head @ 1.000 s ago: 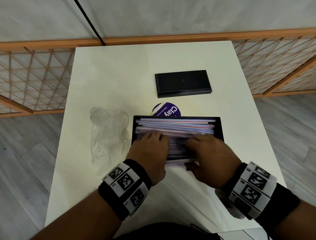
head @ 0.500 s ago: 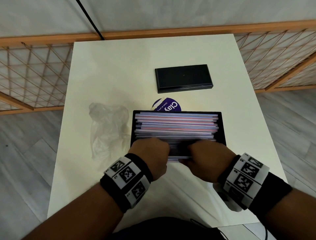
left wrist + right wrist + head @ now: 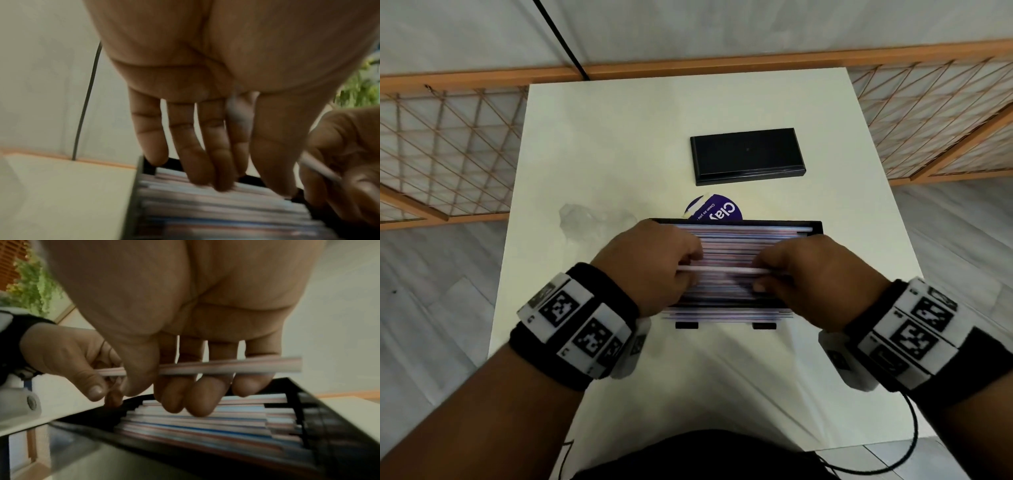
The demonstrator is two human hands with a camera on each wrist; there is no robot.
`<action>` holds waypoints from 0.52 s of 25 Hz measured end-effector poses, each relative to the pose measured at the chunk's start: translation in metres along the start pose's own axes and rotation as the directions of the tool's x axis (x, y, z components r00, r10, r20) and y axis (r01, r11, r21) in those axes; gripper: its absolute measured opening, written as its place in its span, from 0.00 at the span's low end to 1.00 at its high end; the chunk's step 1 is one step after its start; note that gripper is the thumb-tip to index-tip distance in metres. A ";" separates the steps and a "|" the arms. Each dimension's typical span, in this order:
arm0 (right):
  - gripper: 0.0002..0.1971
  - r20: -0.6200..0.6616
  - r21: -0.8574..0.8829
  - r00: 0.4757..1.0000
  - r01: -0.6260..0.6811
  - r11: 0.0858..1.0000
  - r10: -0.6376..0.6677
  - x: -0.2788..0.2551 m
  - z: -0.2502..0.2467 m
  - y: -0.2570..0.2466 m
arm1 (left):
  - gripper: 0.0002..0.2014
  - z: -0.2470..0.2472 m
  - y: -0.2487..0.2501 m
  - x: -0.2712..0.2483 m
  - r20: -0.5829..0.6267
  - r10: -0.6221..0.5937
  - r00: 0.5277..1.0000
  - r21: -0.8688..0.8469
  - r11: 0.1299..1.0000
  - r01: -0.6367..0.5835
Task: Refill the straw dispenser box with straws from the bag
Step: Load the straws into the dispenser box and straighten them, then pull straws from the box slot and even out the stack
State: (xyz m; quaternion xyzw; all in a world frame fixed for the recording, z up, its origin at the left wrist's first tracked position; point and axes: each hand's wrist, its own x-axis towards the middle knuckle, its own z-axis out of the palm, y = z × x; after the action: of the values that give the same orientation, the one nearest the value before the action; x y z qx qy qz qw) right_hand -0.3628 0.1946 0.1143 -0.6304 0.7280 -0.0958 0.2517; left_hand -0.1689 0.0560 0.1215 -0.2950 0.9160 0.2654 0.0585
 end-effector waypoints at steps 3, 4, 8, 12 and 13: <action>0.16 -0.135 -0.081 0.989 0.046 0.996 -0.057 0.000 0.003 0.002 | 0.21 0.006 -0.011 -0.006 -0.146 0.022 0.989 -0.026 0.999 -0.027; 0.17 -0.213 -0.052 0.976 0.046 0.998 -0.056 -0.004 0.001 0.003 | 0.21 0.007 -0.015 -0.009 -0.237 0.001 0.972 -0.081 0.996 -0.021; 0.06 -0.417 0.053 0.906 -0.055 0.997 0.072 -0.040 -0.012 0.005 | 0.06 0.012 -0.036 -0.024 -0.420 -0.538 0.731 -0.493 0.812 0.314; 0.04 -0.359 0.319 0.679 -0.555 0.768 0.640 -0.084 0.006 0.060 | 0.11 0.039 -0.048 -0.045 -0.178 -0.763 0.621 -0.693 0.546 0.471; 0.07 -0.231 0.365 0.633 -0.648 0.669 0.739 -0.090 0.020 0.074 | 0.12 0.049 -0.048 -0.049 -0.117 -0.778 0.618 -0.687 0.512 0.515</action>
State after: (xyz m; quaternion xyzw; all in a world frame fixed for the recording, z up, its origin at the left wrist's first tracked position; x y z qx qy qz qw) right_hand -0.4106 0.2992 0.0857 -0.2333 0.9299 -0.1943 0.2074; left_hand -0.1037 0.0740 0.0711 -0.6739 0.5894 0.4249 -0.1339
